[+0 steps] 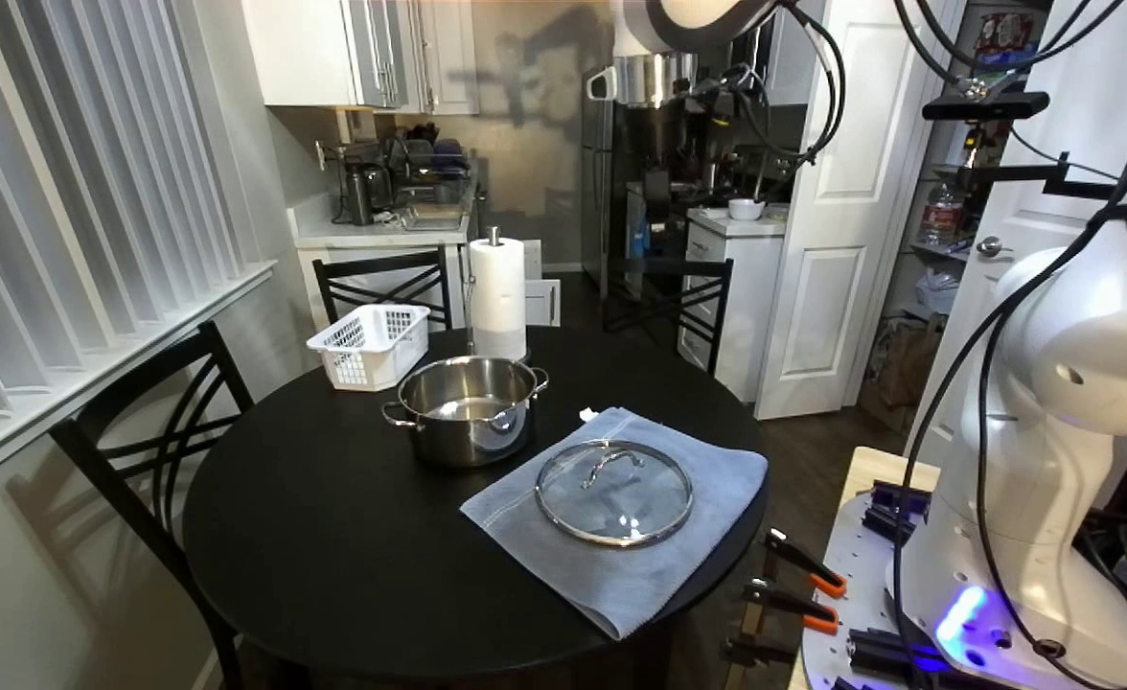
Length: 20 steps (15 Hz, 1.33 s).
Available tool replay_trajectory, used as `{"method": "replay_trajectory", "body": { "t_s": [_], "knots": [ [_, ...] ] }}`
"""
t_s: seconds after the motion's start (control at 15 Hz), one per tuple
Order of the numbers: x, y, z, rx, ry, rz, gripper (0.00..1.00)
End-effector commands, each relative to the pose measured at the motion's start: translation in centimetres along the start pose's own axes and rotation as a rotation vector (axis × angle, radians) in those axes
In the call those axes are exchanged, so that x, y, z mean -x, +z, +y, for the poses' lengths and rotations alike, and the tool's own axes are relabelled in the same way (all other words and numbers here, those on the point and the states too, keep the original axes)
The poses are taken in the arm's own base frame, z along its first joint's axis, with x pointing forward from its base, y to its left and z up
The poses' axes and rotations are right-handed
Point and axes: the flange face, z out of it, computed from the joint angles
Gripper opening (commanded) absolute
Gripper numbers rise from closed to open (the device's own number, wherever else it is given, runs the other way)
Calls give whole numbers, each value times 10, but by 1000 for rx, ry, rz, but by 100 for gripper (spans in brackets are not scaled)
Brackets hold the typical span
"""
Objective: Place the lid on the pot
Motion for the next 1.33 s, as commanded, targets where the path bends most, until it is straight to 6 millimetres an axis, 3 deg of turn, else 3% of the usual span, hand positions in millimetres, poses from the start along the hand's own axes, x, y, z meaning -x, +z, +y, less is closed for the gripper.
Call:
{"method": "replay_trajectory", "body": {
  "t_s": [0.0,0.27,0.53,0.8,0.87,1.27],
  "knots": [
    [-22,43,2,45,-194,11,100],
    [-47,110,11,70,-392,24,100],
    [-63,157,13,58,-593,53,100],
    [-71,175,15,52,-808,69,100],
    [-69,173,12,50,-717,46,100],
    [-70,176,13,51,-782,44,100]
  ]
}}
